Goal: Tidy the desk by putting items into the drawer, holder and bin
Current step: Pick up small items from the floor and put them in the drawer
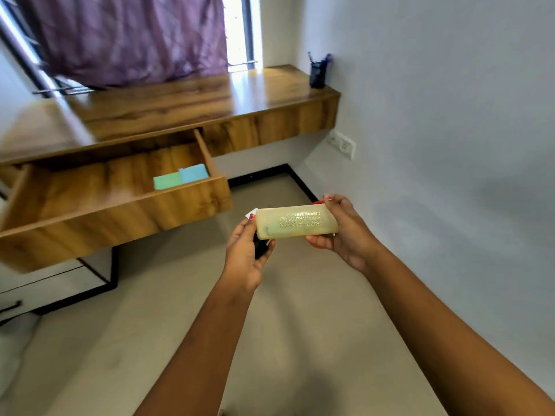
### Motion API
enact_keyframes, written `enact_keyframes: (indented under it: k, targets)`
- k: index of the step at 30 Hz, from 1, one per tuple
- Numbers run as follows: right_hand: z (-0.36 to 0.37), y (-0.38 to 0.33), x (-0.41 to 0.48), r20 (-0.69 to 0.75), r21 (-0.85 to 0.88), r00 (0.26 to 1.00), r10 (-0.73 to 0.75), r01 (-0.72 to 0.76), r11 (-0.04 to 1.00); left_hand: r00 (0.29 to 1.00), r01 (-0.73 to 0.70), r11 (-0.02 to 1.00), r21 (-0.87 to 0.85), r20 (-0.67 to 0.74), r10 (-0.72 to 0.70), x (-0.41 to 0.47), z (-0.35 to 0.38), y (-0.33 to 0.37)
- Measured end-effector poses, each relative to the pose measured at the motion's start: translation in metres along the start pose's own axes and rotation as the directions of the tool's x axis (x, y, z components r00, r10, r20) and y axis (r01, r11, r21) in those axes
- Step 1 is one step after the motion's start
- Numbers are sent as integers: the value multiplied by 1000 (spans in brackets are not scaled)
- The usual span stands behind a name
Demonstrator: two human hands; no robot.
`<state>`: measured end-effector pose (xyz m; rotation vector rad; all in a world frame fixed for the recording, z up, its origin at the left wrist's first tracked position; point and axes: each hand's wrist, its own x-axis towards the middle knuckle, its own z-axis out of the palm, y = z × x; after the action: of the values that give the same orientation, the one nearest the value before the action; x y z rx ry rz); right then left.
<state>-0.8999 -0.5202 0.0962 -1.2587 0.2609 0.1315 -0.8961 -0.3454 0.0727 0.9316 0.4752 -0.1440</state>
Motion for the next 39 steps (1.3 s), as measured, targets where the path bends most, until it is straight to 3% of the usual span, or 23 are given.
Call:
enact_keyframes:
  k: [6, 16, 26, 30, 35, 39]
  targets:
    - [127, 13, 66, 121, 35, 993, 0, -4, 999, 990, -76, 997, -17, -117, 74, 45, -76, 101]
    - [341, 59, 143, 65, 134, 998, -24, 15, 991, 955, -193, 981, 3, -229, 189, 110, -208, 242]
    - [444, 109, 206, 183, -4, 975, 126, -128, 992, 926, -168, 983, 69, -332, 181, 159, -281, 271]
    - [472, 124, 243, 215, -75, 964, 160, -147, 986, 911, -142, 975, 171, -363, 196, 189, -299, 279]
    - [509, 139, 302, 272, -171, 941, 202, -159, 972, 892, -63, 949, 310, -408, 192, 243, -313, 302]
    - [525, 147, 346, 258, -237, 940, 224, -163, 958, 838, 17, 943, 331, -519, 167, 286, -322, 324]
